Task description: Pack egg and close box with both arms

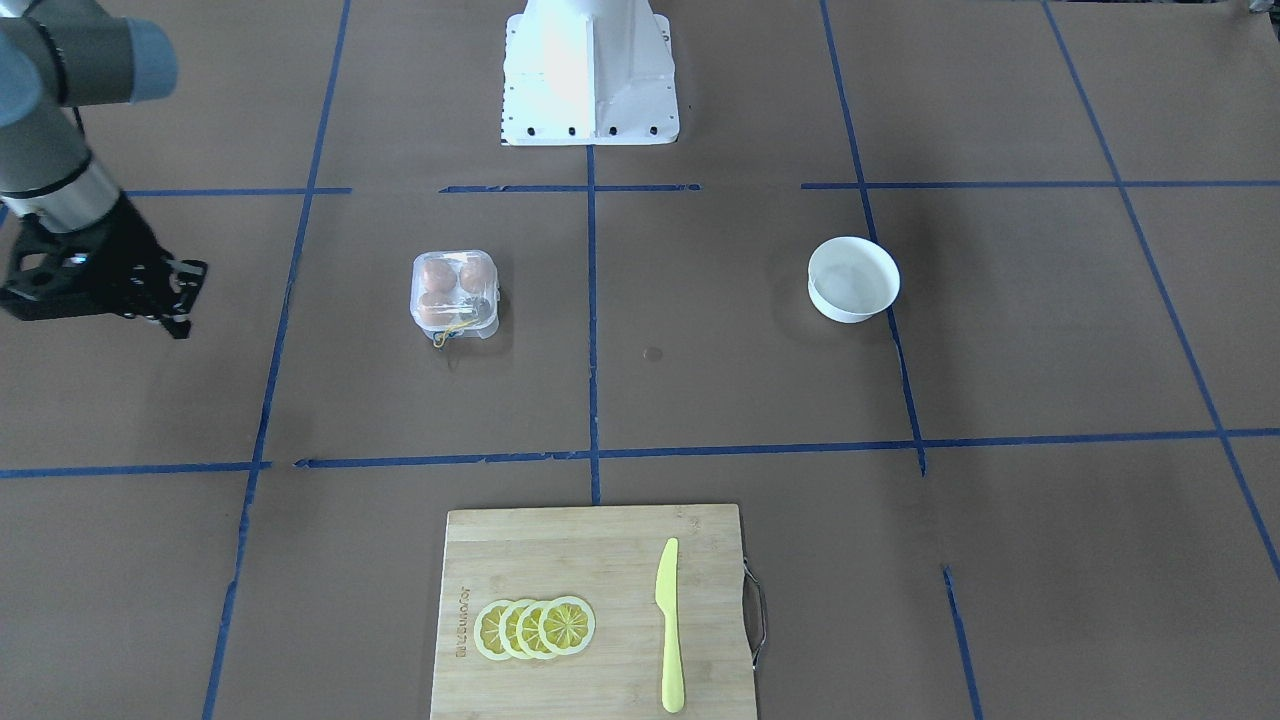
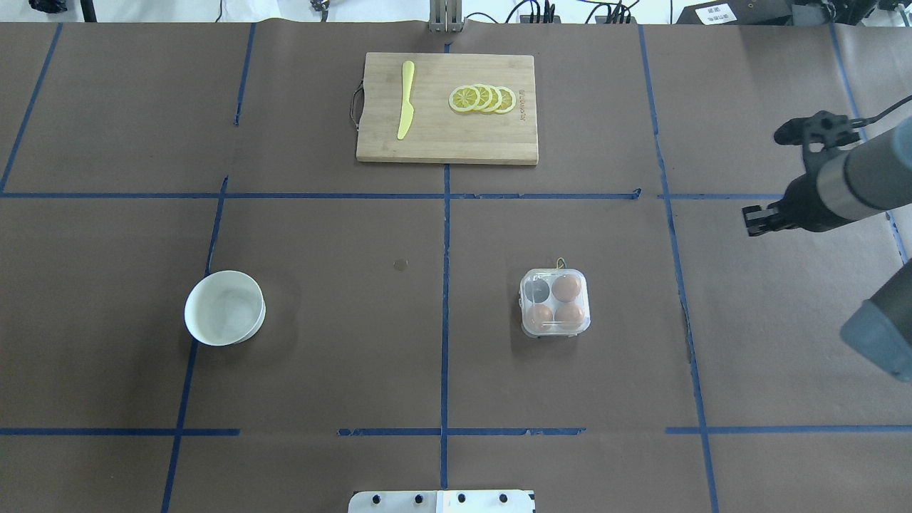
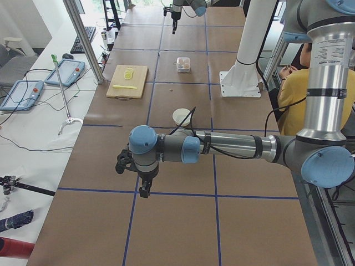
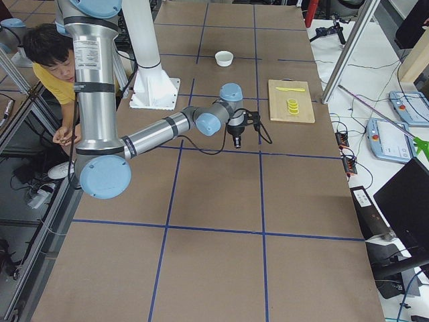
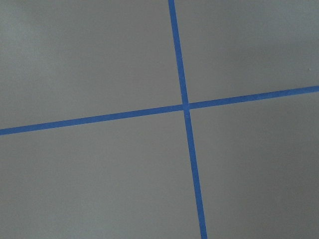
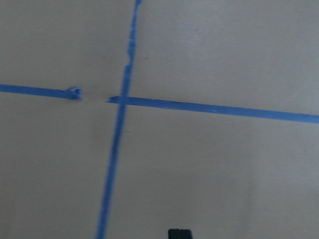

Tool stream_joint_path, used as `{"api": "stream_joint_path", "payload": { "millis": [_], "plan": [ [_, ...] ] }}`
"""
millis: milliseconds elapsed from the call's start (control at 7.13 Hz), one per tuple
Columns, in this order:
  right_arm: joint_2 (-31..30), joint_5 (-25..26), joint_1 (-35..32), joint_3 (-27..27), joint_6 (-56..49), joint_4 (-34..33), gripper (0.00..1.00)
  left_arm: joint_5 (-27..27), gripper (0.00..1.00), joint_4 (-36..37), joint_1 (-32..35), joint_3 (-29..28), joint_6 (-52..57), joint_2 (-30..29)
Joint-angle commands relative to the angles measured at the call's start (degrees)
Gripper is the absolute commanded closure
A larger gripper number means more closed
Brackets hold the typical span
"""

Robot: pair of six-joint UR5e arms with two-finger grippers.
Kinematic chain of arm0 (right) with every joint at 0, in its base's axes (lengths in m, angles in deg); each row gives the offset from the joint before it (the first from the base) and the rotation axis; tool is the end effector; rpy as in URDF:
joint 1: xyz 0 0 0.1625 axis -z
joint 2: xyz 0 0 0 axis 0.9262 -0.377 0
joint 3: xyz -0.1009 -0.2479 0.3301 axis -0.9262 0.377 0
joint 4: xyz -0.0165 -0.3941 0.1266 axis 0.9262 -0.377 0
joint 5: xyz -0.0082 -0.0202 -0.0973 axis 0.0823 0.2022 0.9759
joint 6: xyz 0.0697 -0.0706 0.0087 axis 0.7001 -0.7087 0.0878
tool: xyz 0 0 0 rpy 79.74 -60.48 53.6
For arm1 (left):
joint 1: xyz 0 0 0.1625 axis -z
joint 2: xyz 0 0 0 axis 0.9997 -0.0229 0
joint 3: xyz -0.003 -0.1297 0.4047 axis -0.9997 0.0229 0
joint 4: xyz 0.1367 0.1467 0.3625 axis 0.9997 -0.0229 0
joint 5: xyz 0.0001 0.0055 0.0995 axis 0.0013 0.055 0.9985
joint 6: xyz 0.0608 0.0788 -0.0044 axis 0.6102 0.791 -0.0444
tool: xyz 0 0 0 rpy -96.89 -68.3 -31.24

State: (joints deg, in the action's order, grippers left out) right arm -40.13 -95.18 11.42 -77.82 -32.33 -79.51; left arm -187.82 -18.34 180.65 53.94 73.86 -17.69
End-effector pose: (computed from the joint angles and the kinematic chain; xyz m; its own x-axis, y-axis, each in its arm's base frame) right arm -0.2027 -0.4595 0.4735 0.7288 -0.1126 0.6754 -0.0260 0.9811 0.1916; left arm -0.0808 -0.4916 0.6255 0.7174 0.1397 -0.6826 -0.0572 0.9882 0.1422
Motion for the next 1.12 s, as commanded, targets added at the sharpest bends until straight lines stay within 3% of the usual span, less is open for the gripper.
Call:
{"api": "stream_joint_path", "payload": {
  "millis": [0,140,280,421,982],
  "plan": [
    [-6.4,-6.6,-15.6,3.9,-21.8,-0.7,1.00,0.0,0.00,0.0,0.1,0.0,0.0,0.1],
    [-6.5,-8.2,-22.8,5.7,-31.8,-5.0,1.00,0.0,0.00,0.0,0.1,0.0,0.0,0.1],
    [-5.4,-8.4,-28.2,5.8,-39.9,-12.1,0.86,0.0,0.00,0.0,0.1,0.0,0.0,0.1],
    [-4.5,-8.4,-30.0,5.6,-42.6,-15.6,0.01,0.0,0.00,0.0,0.1,0.0,0.0,0.1],
    [-6.9,-8.5,-30.0,8.5,-42.1,-15.1,0.00,0.1,0.00,0.2,-0.2,-0.5,-0.1,0.1]
  ]
}}
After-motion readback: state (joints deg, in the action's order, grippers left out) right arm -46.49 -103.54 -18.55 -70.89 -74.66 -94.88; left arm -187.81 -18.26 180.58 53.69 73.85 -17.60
